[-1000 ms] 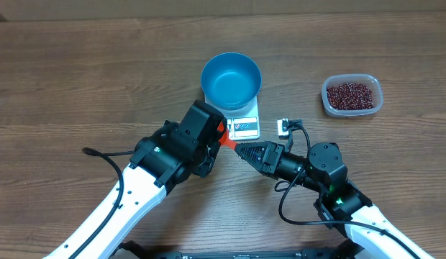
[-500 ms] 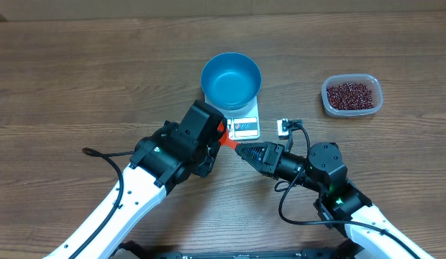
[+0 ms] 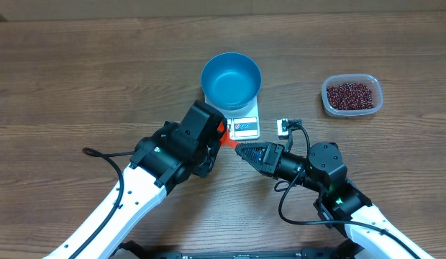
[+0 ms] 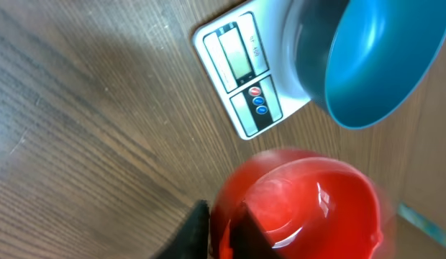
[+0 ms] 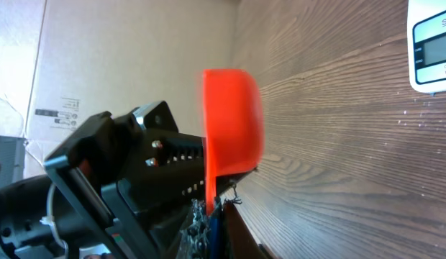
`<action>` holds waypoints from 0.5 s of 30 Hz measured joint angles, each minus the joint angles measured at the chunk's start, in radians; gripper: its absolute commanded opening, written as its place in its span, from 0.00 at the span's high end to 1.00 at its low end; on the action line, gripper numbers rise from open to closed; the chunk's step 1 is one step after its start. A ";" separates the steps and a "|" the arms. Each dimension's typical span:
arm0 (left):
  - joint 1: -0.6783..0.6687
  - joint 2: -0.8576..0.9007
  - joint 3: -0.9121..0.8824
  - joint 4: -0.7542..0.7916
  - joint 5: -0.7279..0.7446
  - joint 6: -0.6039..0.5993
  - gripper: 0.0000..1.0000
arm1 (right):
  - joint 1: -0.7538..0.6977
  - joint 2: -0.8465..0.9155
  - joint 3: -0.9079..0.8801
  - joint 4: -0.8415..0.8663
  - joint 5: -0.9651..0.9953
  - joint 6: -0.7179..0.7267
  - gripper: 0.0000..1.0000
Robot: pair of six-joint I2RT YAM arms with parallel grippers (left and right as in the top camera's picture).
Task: Scoop item into bowl and weigh 150g on scale
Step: 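Grasp the blue handle with the right gripper, then release the left gripper and carry the scoop right over the bean tub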
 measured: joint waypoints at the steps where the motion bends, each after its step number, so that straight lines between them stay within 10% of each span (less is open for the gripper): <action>1: 0.000 0.000 0.000 -0.001 0.000 0.000 0.61 | 0.000 0.000 0.000 0.001 -0.001 -0.006 0.96; 5: 0.000 0.000 0.000 -0.001 -0.001 0.004 0.25 | 0.000 0.000 0.000 -0.014 0.005 -0.070 0.96; 15: 0.000 0.000 0.000 -0.054 -0.041 0.037 0.14 | -0.002 0.000 0.002 -0.239 0.082 -0.387 0.96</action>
